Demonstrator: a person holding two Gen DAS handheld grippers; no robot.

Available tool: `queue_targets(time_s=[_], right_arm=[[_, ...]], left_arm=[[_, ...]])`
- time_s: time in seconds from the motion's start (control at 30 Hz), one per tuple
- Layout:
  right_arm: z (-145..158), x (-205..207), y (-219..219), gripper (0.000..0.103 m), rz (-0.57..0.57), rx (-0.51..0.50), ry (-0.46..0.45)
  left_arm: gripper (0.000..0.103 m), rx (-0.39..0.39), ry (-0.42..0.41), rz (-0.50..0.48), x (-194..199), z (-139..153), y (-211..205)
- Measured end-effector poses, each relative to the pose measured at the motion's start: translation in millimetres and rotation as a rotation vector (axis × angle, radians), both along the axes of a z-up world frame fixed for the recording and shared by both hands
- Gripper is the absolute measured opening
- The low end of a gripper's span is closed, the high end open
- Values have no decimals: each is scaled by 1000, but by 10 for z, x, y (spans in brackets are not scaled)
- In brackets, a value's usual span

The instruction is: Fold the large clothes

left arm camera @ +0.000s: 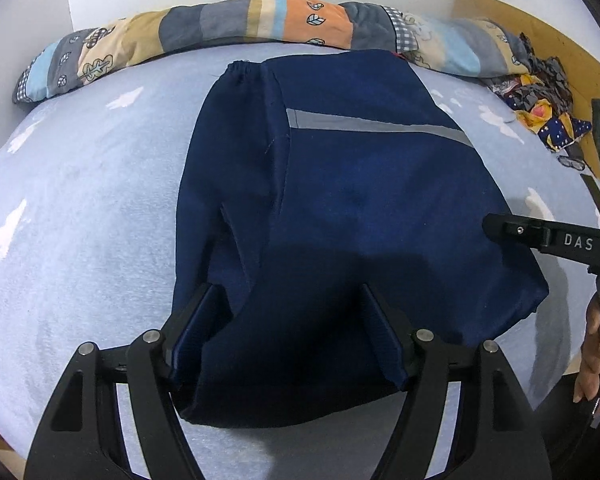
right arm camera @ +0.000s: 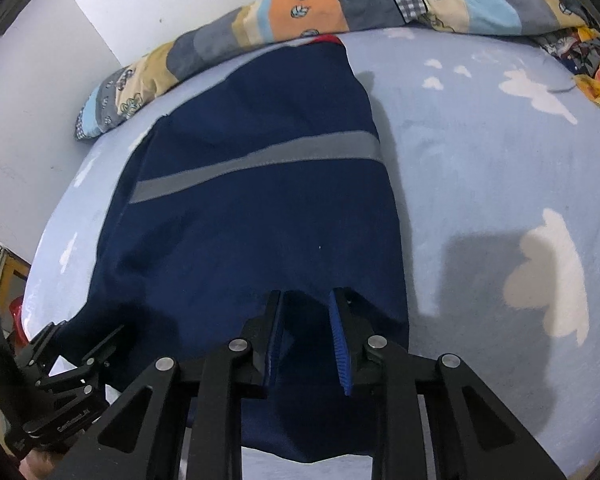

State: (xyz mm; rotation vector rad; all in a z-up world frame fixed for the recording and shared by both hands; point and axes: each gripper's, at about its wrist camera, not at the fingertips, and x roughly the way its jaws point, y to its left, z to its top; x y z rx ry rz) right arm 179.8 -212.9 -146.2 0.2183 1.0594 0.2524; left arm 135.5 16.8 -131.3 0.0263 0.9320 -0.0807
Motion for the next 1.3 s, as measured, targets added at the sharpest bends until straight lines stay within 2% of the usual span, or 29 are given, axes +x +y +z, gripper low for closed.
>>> queue_targets(time_s=[0.23,0.37,0.47,0.63,0.83,1.03,1.1,1.2,1.3], right_arm=[[24,21,-52,23,-14,32,28],[301,50,-128,29,-37,26,-59],[441,242,-121,29,-39,-13,-106],[449,692,3,29,-38,-27,-118],[260,1235,200,29,-31,-42,-86],[404,1506,213,30,-82,-20,-168],[342,1617,248,30,-67,-26,-147],[80,1771,332,30,-40,-77,-61],[-20,1779,410,30,-23,-136,-60]], left_arm=[[73,9,-39,2,-85,105,-23],[73,22,-134,-26,-188,303,-123],[73,21,-153,-29,-171,322,-156],[74,6,-101,-14,-44,187,-125],[75,10,-33,18,47,38,-123],[78,41,-41,11,41,18,-212],[78,48,-42,11,40,8,-226],[78,45,-46,10,37,7,-220],[79,43,-43,10,46,-3,-211]])
